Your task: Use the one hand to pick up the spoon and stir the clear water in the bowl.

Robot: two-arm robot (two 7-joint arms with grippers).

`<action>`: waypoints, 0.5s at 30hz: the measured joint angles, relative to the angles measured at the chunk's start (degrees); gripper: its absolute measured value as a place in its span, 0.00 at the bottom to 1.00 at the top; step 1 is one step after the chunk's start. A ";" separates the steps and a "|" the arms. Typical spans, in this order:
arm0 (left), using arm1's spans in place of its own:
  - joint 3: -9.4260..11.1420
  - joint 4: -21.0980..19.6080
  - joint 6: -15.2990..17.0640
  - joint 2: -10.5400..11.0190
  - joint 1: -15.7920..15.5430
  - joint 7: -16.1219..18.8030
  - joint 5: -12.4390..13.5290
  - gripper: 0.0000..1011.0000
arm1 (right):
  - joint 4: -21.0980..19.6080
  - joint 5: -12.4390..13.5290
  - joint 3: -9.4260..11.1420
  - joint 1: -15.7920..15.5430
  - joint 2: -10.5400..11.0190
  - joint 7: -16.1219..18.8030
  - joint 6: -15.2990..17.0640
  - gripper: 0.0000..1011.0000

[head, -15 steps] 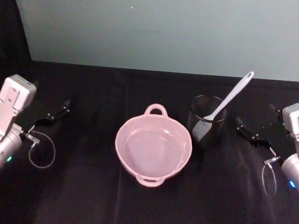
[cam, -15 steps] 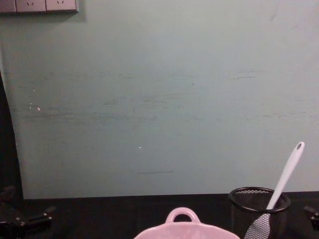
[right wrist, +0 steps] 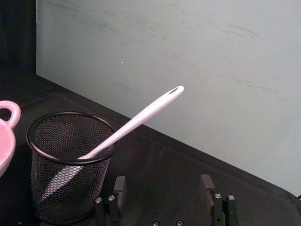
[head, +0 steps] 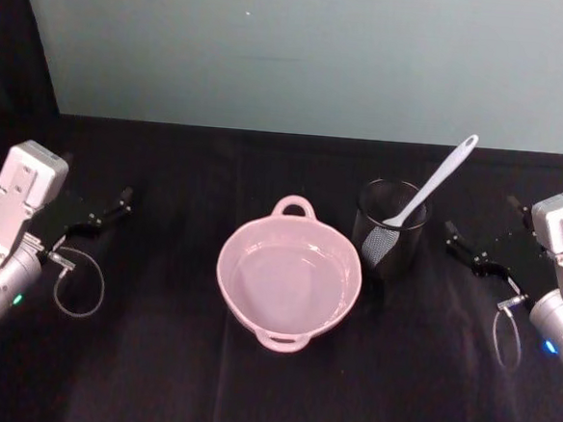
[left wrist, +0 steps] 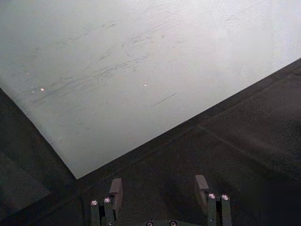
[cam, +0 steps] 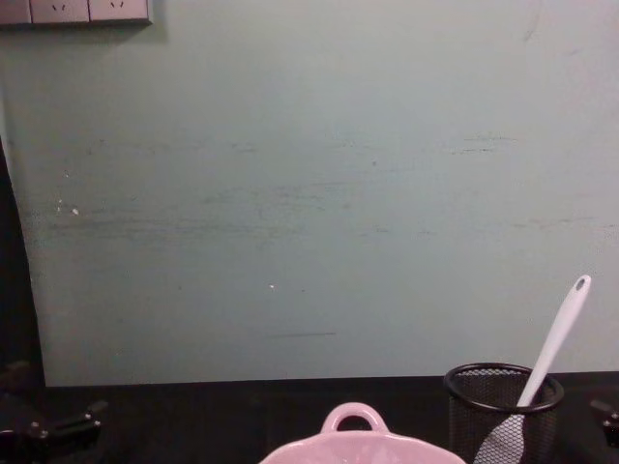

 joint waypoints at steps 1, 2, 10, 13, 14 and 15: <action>0.00 0.00 0.00 0.00 0.00 0.00 0.00 1.00 | 0.00 0.00 0.00 0.00 0.00 0.00 0.00 0.99; 0.00 0.00 0.00 0.00 0.00 0.00 0.00 1.00 | 0.00 0.00 0.00 0.00 0.00 0.00 0.00 0.99; 0.00 0.00 0.00 0.00 0.00 0.00 0.00 1.00 | 0.00 0.00 0.00 0.00 0.00 0.00 0.00 0.99; 0.00 0.00 0.00 0.00 0.00 0.00 0.00 1.00 | 0.00 0.00 0.00 0.00 0.00 0.00 0.00 0.99; 0.00 0.00 0.00 0.00 0.00 0.00 0.00 1.00 | 0.00 0.00 0.00 0.00 0.00 0.00 0.00 0.99; 0.00 0.00 0.00 0.00 0.00 0.00 0.00 1.00 | 0.00 0.00 0.00 0.00 0.00 0.00 0.00 0.99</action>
